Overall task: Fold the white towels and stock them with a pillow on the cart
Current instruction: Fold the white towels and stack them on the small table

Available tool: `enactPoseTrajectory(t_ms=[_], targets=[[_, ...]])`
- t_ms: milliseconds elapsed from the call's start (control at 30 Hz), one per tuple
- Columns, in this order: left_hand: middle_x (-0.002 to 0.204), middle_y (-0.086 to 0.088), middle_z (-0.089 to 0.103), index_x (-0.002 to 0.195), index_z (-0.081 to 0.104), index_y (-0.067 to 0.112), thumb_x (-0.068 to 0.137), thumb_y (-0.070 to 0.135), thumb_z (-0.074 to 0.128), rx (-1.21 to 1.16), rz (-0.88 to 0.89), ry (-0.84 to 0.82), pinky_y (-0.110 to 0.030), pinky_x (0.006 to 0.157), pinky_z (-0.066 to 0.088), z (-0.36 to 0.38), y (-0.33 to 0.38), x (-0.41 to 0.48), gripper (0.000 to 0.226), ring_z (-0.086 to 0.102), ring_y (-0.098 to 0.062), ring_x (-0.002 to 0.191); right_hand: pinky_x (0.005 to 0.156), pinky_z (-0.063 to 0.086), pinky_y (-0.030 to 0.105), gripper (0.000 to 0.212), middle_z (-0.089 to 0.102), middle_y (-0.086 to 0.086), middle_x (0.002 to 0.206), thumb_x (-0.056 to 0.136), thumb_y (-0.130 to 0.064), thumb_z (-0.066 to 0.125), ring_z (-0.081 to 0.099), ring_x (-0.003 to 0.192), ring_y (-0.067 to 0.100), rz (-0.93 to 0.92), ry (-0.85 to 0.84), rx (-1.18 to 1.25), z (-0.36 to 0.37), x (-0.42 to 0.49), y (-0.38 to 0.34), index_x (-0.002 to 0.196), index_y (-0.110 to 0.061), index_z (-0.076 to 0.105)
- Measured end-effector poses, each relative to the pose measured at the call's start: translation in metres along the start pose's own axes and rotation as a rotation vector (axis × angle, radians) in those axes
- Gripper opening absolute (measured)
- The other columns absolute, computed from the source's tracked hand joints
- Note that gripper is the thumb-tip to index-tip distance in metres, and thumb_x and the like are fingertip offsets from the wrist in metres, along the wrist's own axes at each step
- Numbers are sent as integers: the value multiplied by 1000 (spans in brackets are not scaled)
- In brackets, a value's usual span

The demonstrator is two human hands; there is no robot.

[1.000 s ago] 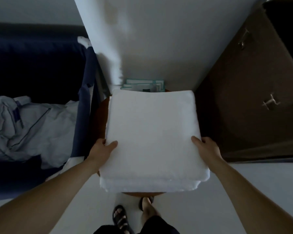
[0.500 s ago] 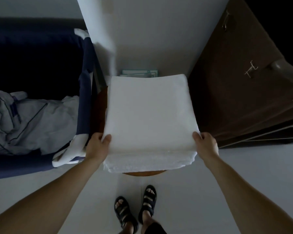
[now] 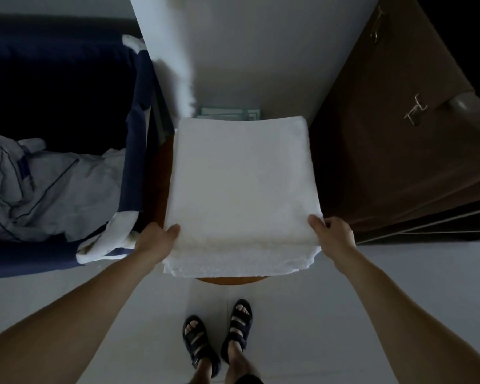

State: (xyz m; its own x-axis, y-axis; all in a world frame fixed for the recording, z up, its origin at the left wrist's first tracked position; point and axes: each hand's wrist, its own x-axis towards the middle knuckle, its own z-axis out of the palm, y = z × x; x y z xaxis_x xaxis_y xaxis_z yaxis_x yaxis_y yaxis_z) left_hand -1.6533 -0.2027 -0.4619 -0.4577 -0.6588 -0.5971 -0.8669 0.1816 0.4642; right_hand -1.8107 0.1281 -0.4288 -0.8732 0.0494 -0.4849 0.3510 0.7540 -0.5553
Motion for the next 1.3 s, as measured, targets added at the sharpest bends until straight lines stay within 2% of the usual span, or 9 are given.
enactPoseTrajectory(t_ms=[200, 367, 467, 667, 833, 900, 967, 1133, 1300], targets=[[82, -1, 53, 102, 52, 6, 96, 31, 63, -1, 195, 164, -30, 61, 32, -3, -12, -8, 28, 48, -18, 70, 59, 39, 30, 28, 60, -3, 83, 93, -46, 59, 56, 72, 16, -39, 32, 28, 7, -5, 21, 87, -19, 56], [91, -7, 55, 102, 50, 5, 98, 29, 61, -62, 146, 116, -33, 70, 36, 22, -30, -7, 26, 50, -26, 82, 72, 38, 34, 27, 56, 0, 92, 95, -44, 58, 53, 82, 24, -61, 67, 3, 32, -5, 40, 100, -19, 49], [82, 5, 52, 99, 48, 12, 98, 32, 59, -73, 190, 71, -23, 57, 33, 22, -41, -7, 24, 49, -12, 71, 69, 37, 33, 25, 56, -4, 88, 96, -43, 57, 54, 81, 23, -100, 70, 33, 33, -3, 48, 101, -19, 51], [86, 14, 53, 103, 48, 18, 99, 33, 57, -162, 216, 94, -13, 57, 35, 31, -56, -12, 17, 51, -2, 74, 74, 38, 34, 21, 59, 5, 98, 98, -38, 55, 57, 90, 30, -106, 57, 43, 40, 2, 59, 101, -17, 51], [107, -7, 56, 119, 47, 10, 90, 28, 69, -10, 105, 72, -37, 76, 47, 30, -26, -9, 41, 57, -34, 104, 86, 42, 42, 39, 51, 12, 127, 96, -33, 57, 50, 113, 34, -61, 32, -92, 37, 3, 41, 127, -11, 49], [137, -13, 45, 141, 34, 15, 73, 31, 79, 224, 214, 187, -51, 99, 43, 24, -10, -10, 83, 45, -38, 125, 106, 36, 49, 68, 34, 7, 148, 85, -26, 62, 32, 134, 31, -195, 145, -239, 32, -2, 27, 146, -19, 32], [158, -10, 21, 152, 13, 23, 71, 47, 74, 413, 449, 293, -55, 115, 24, 20, 7, -10, 104, 21, -37, 145, 117, 23, 50, 92, 14, -2, 160, 76, -31, 63, 12, 146, 23, -420, 218, -398, 29, -2, 8, 153, -30, 14], [161, -1, -32, 151, -26, 34, 84, 80, 8, 707, 693, 215, -55, 118, -10, 45, 52, 11, 89, -33, -29, 146, 120, -6, 54, 76, -28, -4, 163, 91, -74, 9, -28, 149, 25, -640, 52, -756, 56, 18, -26, 153, -41, -17], [162, -2, -30, 152, -25, 36, 79, 87, -1, 722, 700, 127, -62, 117, -9, 78, 13, 24, 91, -34, -31, 145, 119, -12, 58, 80, -32, -2, 161, 87, -82, 4, -34, 146, 27, -620, -17, -819, 86, 26, 7, 152, -42, -21]])
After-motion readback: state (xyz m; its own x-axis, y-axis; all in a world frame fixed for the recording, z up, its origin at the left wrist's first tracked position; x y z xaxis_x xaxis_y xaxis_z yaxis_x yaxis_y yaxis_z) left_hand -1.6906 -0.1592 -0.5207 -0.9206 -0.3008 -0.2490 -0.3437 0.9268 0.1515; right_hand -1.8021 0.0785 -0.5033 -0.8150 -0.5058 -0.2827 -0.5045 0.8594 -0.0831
